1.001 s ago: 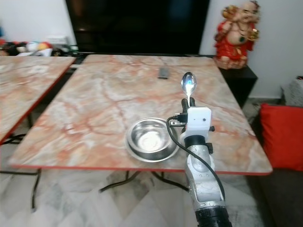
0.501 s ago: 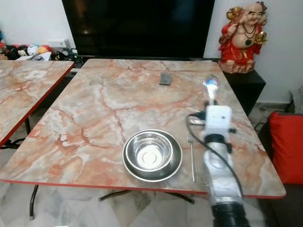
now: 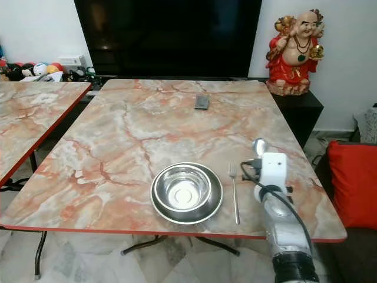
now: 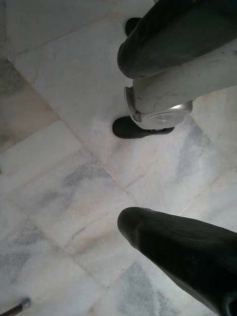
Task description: Setting the table
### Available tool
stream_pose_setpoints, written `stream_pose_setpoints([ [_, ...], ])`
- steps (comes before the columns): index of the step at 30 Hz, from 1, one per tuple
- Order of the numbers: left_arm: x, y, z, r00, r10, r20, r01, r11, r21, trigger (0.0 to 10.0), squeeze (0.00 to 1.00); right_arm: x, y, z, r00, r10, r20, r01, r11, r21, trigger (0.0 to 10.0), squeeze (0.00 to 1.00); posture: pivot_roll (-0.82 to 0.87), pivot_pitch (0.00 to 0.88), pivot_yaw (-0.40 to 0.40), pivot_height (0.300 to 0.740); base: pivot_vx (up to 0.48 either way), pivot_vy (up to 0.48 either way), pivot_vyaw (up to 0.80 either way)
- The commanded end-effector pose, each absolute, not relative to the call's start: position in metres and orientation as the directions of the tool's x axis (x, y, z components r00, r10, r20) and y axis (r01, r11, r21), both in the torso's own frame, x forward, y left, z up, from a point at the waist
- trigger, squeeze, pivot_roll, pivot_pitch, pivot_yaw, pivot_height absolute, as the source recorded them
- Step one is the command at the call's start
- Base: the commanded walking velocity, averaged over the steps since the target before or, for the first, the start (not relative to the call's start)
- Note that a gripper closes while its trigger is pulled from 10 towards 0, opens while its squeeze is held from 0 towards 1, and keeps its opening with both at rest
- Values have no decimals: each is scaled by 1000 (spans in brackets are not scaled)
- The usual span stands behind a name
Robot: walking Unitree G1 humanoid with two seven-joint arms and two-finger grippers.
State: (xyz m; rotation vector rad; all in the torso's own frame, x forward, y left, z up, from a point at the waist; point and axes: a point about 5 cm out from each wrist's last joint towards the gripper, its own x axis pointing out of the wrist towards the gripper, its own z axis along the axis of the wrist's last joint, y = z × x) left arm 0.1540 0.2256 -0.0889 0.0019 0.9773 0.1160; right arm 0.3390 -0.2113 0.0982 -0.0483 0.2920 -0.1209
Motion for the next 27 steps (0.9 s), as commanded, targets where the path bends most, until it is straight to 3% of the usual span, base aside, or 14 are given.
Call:
stream_pose_setpoints([
  [1,152,227,-90,541,104,-835,-105,993,56,10000,0,343,-206,100,949,-112,-293,100,993,-58,10000,0,-18,0,25,740,0,0,0],
  [27,152,230,-89,539,111,-835,-108,992,62,10000,0,335,-199,65,902,-103,-420,107,994,-13,10000,0,-9,0,35,740,0,0,0],
])
